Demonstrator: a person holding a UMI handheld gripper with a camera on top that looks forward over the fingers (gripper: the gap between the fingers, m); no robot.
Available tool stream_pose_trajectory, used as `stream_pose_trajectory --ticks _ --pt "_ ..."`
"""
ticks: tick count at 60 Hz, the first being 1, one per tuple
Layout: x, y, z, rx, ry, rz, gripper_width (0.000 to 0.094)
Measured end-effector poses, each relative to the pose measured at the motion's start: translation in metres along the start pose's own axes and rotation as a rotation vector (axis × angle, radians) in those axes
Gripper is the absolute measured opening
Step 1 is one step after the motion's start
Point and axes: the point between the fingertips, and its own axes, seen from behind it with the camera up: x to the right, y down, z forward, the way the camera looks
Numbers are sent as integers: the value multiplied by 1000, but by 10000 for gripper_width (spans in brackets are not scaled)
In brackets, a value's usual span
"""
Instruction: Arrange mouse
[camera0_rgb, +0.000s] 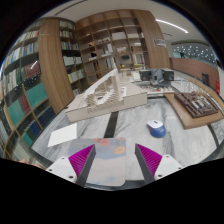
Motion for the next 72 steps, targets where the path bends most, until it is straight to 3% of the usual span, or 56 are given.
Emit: stream_pose_trajectory --ticks 15,23,47,50,51,54,60,68,72 --pt "109 -7 34 7 181 -75 810" --pt "172 4 73 -54 268 -65 807" --pt "228 -16 165 -92 301 -34 799" --pt "229 -23 174 -75 293 -19 743" --pt "230 -25 177 -69 293 -21 764" --pt "230 -27 181 -65 289 -38 560" --pt "233 -28 181 -56 304 -16 531" --pt "225 -28 170 -116 285 34 432" --pt "200 -53 146 -36 275 15 408"
